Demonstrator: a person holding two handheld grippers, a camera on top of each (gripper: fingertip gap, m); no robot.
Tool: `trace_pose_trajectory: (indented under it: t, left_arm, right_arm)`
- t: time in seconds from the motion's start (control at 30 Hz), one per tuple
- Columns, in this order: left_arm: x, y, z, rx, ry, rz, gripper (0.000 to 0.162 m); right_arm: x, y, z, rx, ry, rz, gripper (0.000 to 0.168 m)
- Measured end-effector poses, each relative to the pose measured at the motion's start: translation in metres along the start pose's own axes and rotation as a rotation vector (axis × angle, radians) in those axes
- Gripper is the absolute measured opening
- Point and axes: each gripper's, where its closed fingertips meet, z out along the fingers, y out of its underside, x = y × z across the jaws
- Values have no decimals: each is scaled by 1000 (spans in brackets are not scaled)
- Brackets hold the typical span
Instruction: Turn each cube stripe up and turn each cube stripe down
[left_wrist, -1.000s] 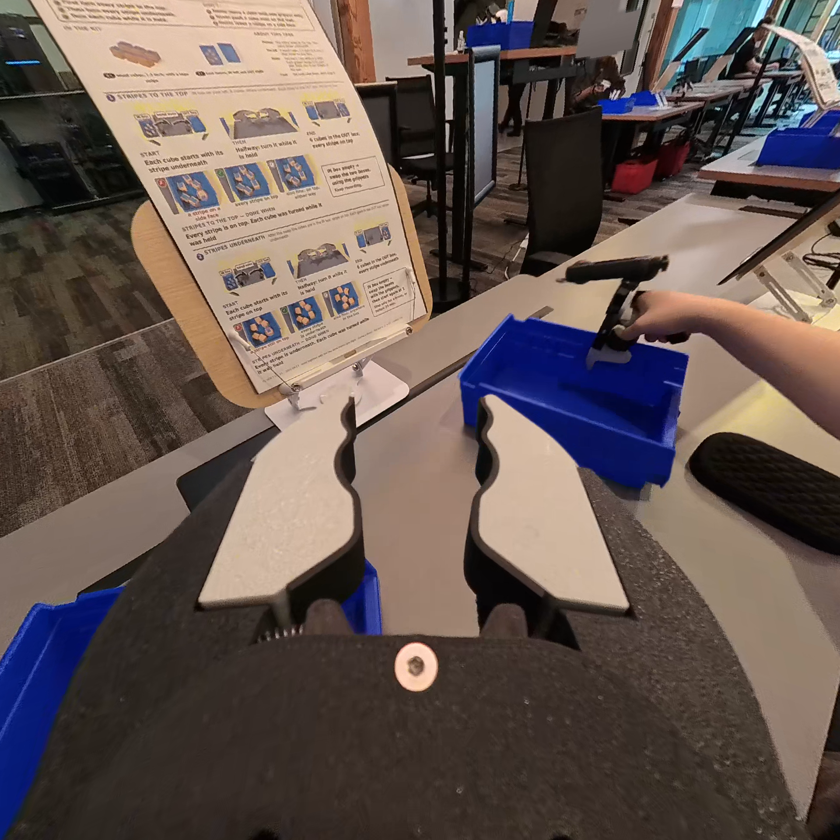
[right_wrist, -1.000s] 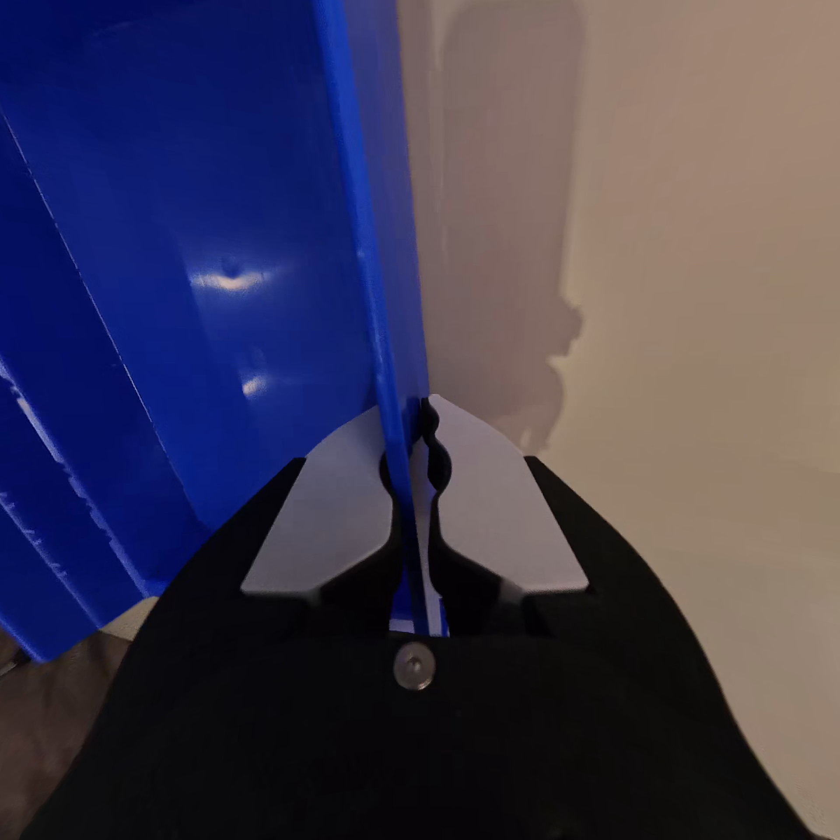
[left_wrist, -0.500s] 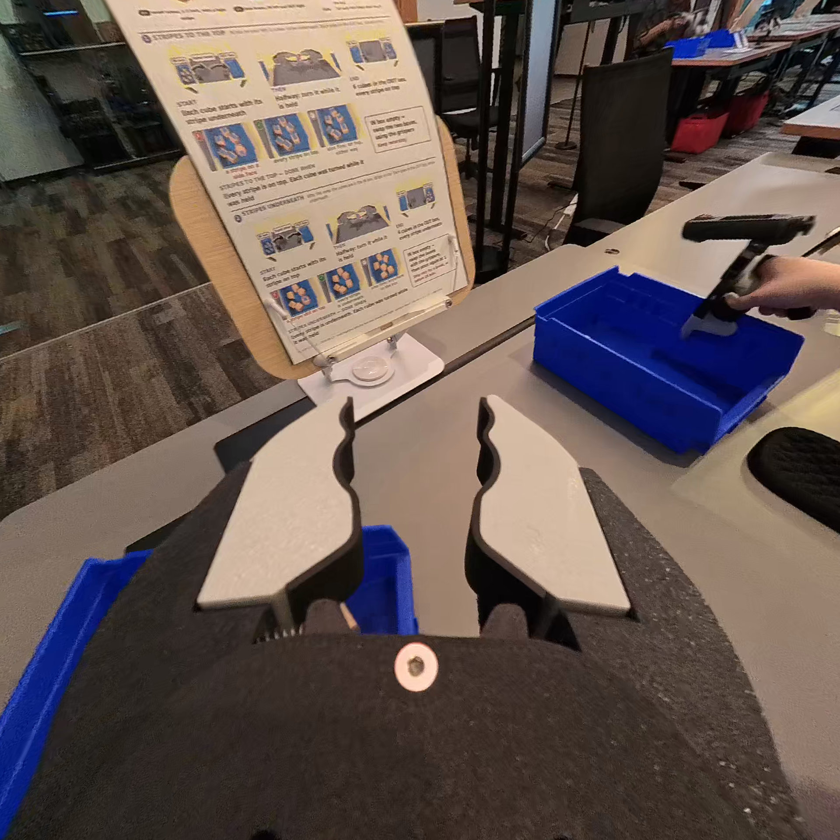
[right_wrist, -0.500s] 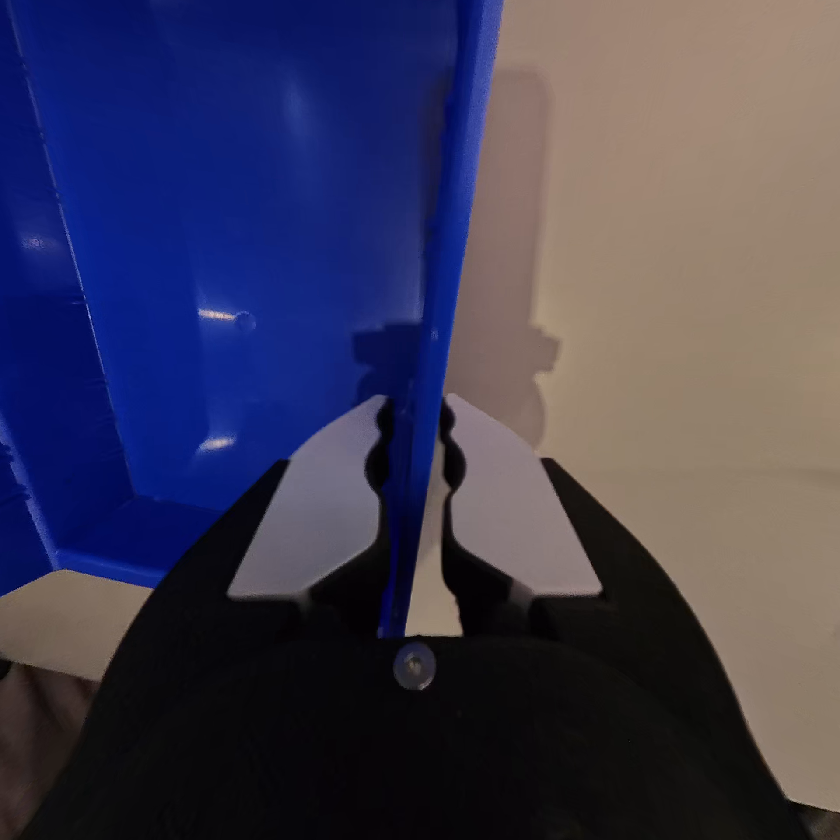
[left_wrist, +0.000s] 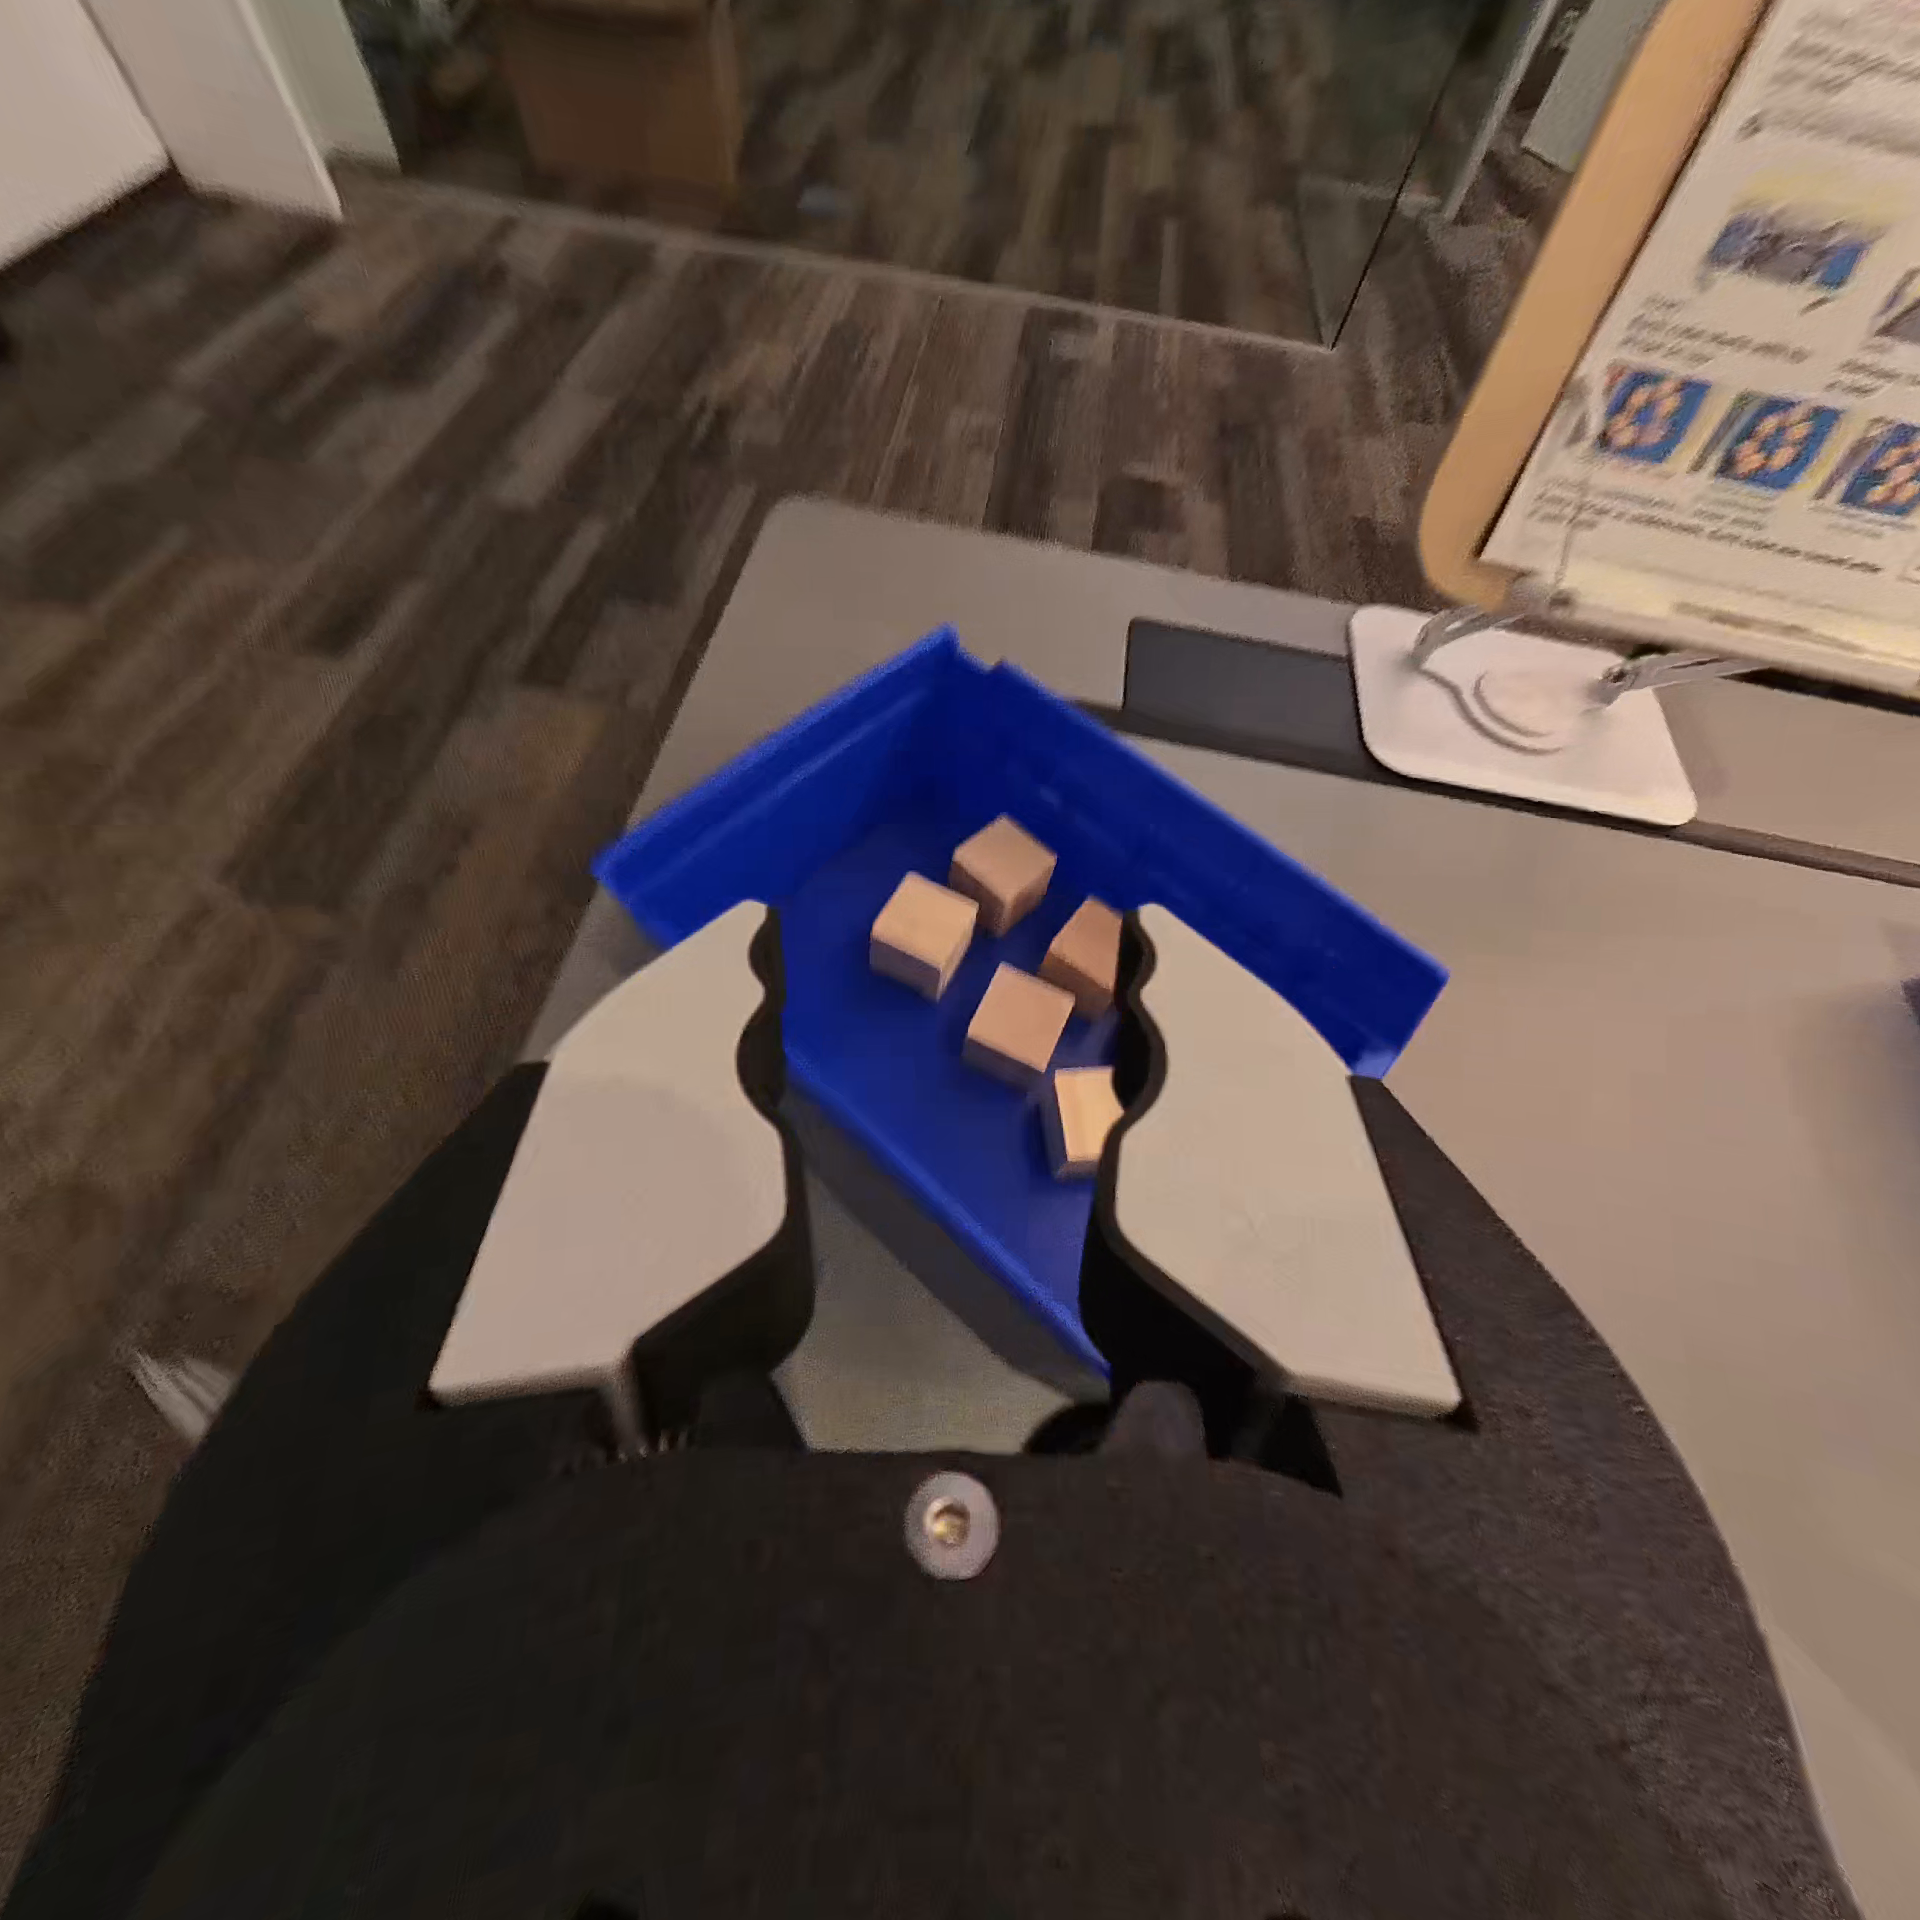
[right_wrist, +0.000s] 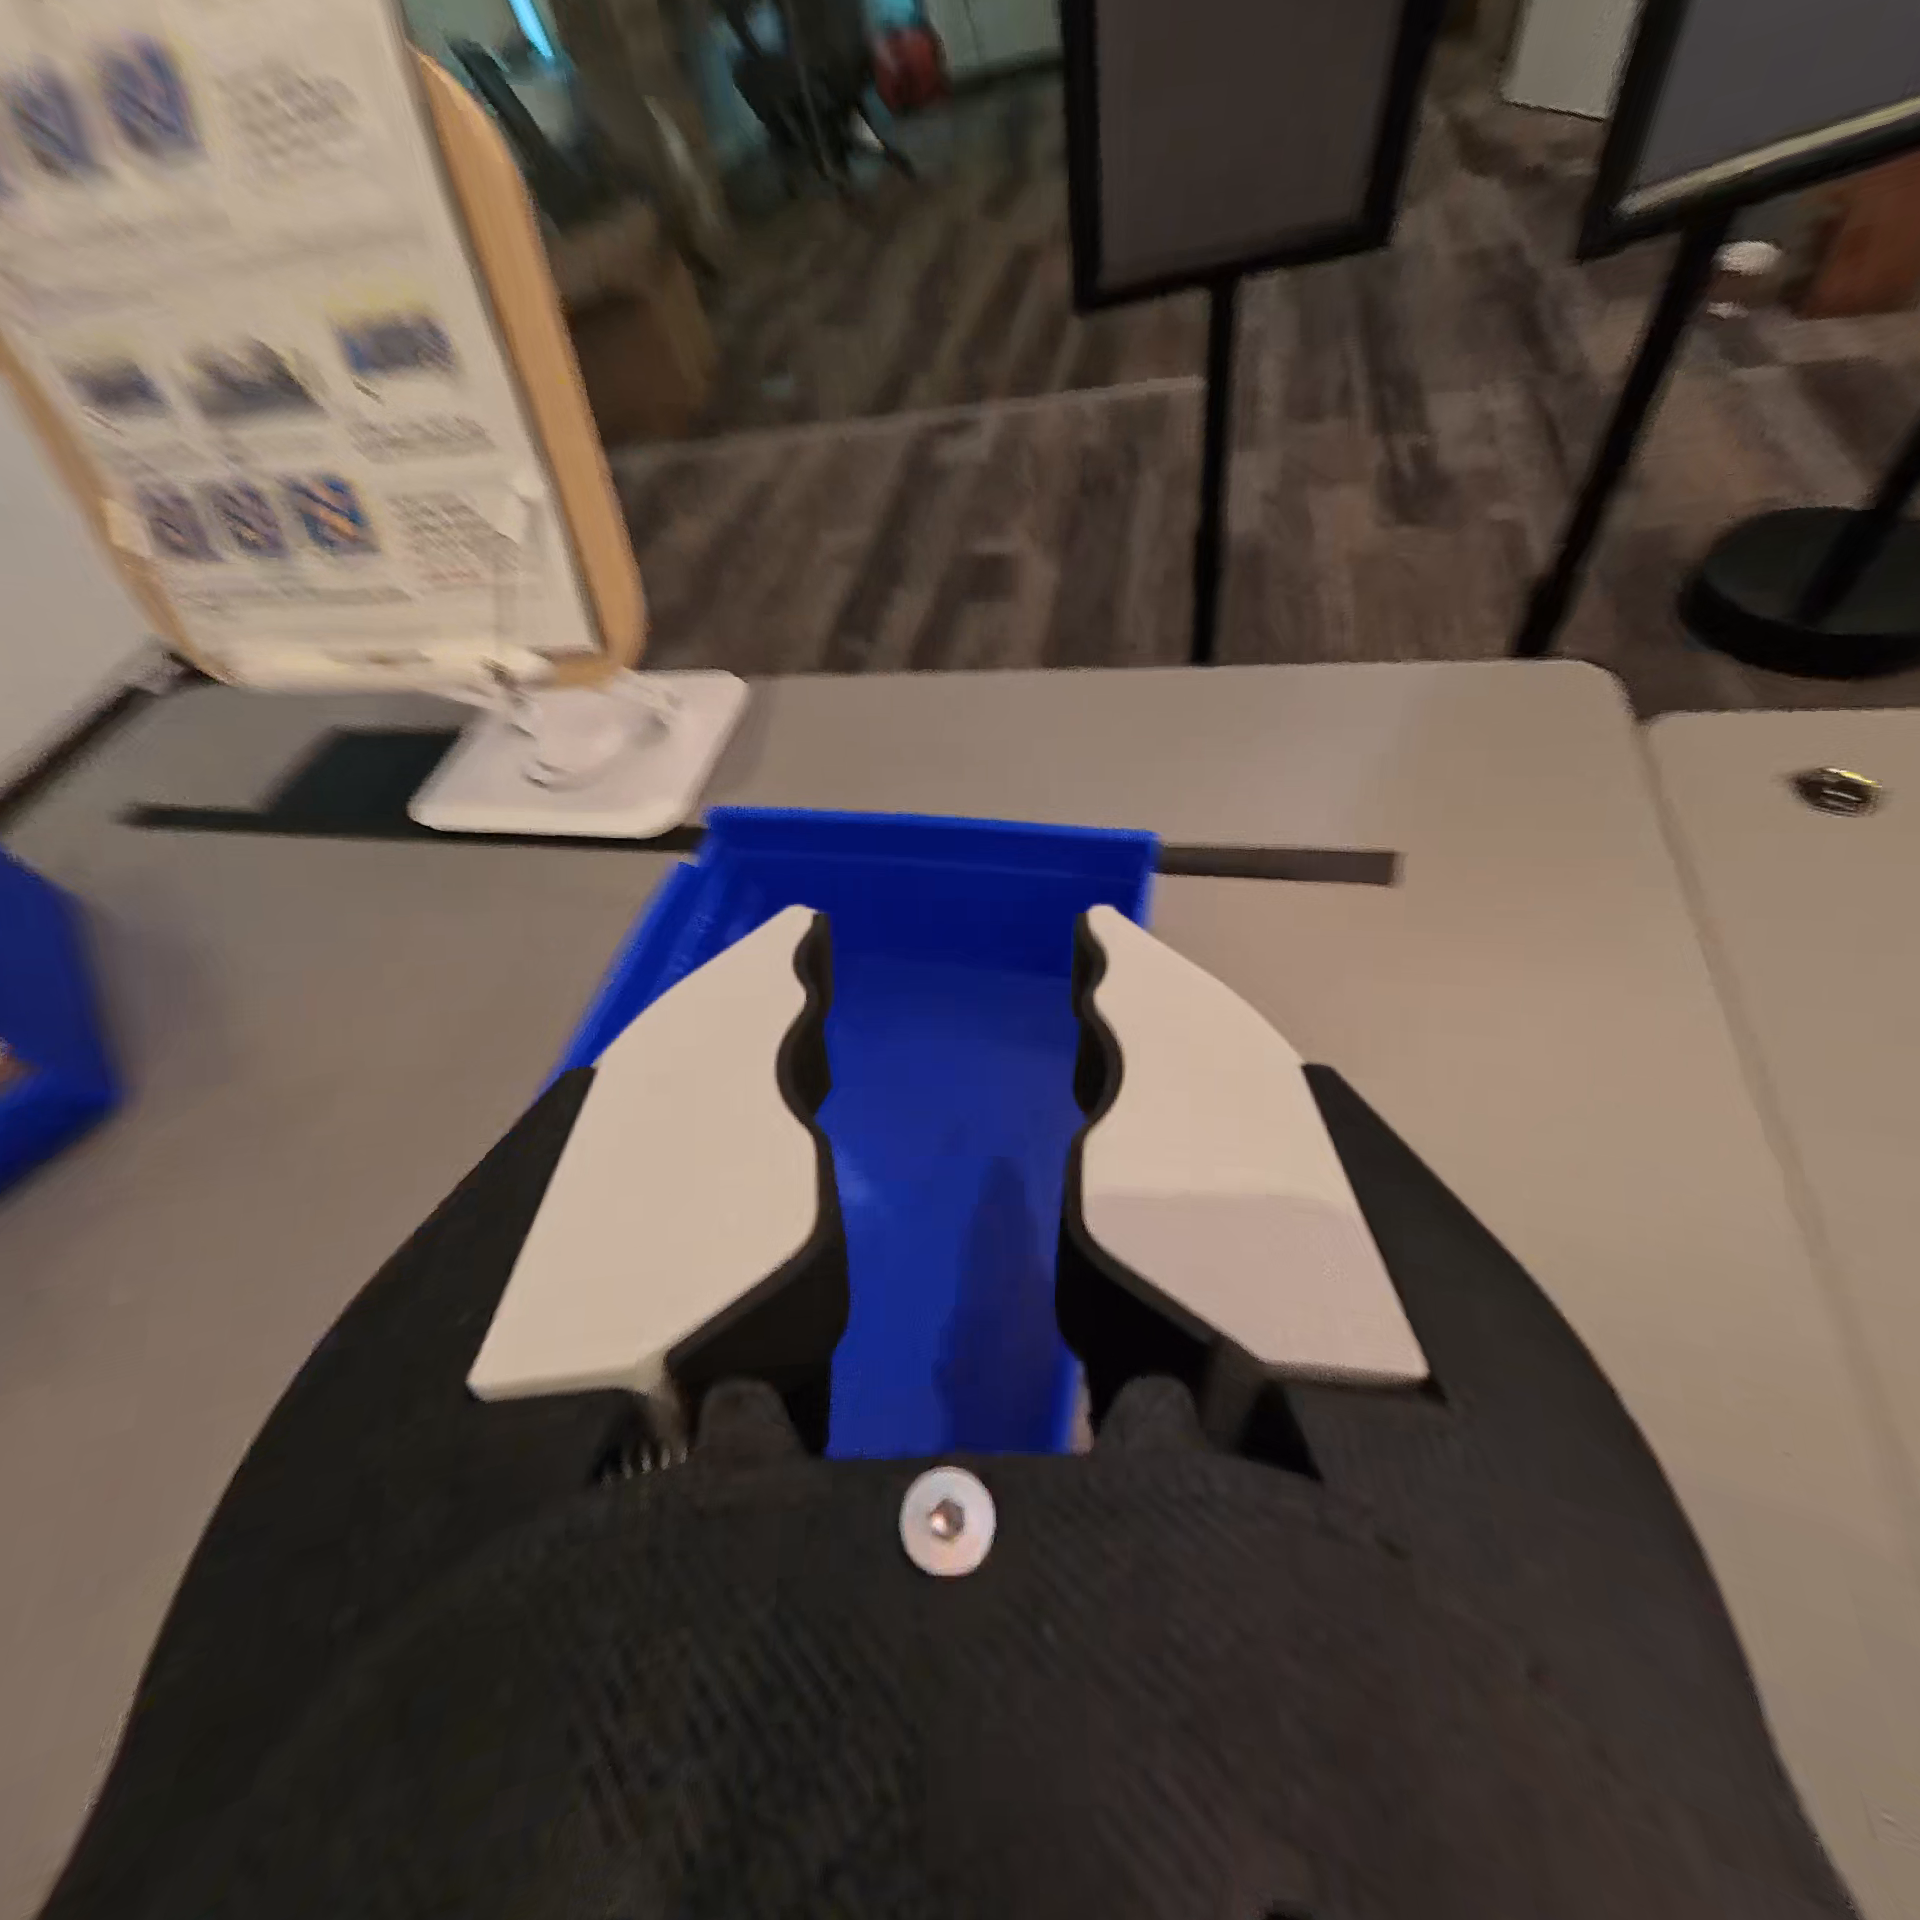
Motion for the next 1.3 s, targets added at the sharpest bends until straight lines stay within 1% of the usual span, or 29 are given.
trace_pose_trajectory:
  t: [0.03, 0.1, 0.13, 0.2, 0.23, 0.27, 0.37, 0.47, 0.53, 0.57, 0.6, 0.67, 0.7, 0.77, 0.9, 1.03, 1.23, 1.3]
  left_arm:
    - [-8, 17, 3, -25, -14, -45, 63]
    - [-19, 47, 12, -58, -41, -118, 68]
    - [-22, 60, 18, -82, -54, -137, 71]
    - [-28, 88, 32, -180, -106, -142, 77]
    - [-31, 98, 38, -222, -139, -144, 84]
    - [-32, 105, 43, -246, -156, -153, 86]
    - [-27, 119, 60, -316, -177, -183, 83]
    - [-35, 134, 69, -448, -268, -146, 76]
    - [-39, 143, 71, -521, -310, -146, 61]
    - [-39, 142, 72, -520, -310, -153, 53]
    - [-39, 143, 73, -530, -308, -154, 40]
    - [-32, 143, 77, -545, -256, -162, 21]
    - [-32, 142, 80, -550, -249, -163, 16]
    - [-34, 142, 82, -594, -248, -157, 15]
    - [-39, 144, 89, -744, -215, -97, 16]
    - [-37, 142, 102, -874, -97, -11, 17]
    - [-31, 127, 132, -922, 83, 230, 19]
    - [-26, 123, 141, -954, 133, 260, 19]
  right_arm:
    - [-8, -4, -1, 40, -51, 17, 46]
    - [-20, -7, 0, 45, -106, -2, 46]
    - [-21, -4, 1, 27, -99, -32, 46]
    - [-17, 5, 4, -34, -40, -106, 47]
    - [-14, 10, 4, -69, -11, -130, 48]
    - [-12, 13, 5, -98, 10, -147, 50]
    - [-19, 17, 6, -128, -4, -187, 52]
    - [-28, 14, 5, -110, -47, -186, 51]
    - [-32, 14, 3, -111, -65, -193, 51]
    - [-34, 17, 2, -122, -79, -199, 51]
    - [-36, 20, 0, -140, -91, -209, 51]
    - [-37, 24, -3, -164, -89, -239, 50]
    - [-36, 25, -4, -170, -85, -250, 51]
    - [-36, 26, -3, -176, -94, -256, 51]
    - [-32, 31, 0, -201, -96, -249, 51]
    - [-32, 35, 1, -221, -94, -277, 51]
    - [-36, 41, 5, -257, -92, -318, 50]
    - [-37, 43, 7, -272, -88, -333, 50]
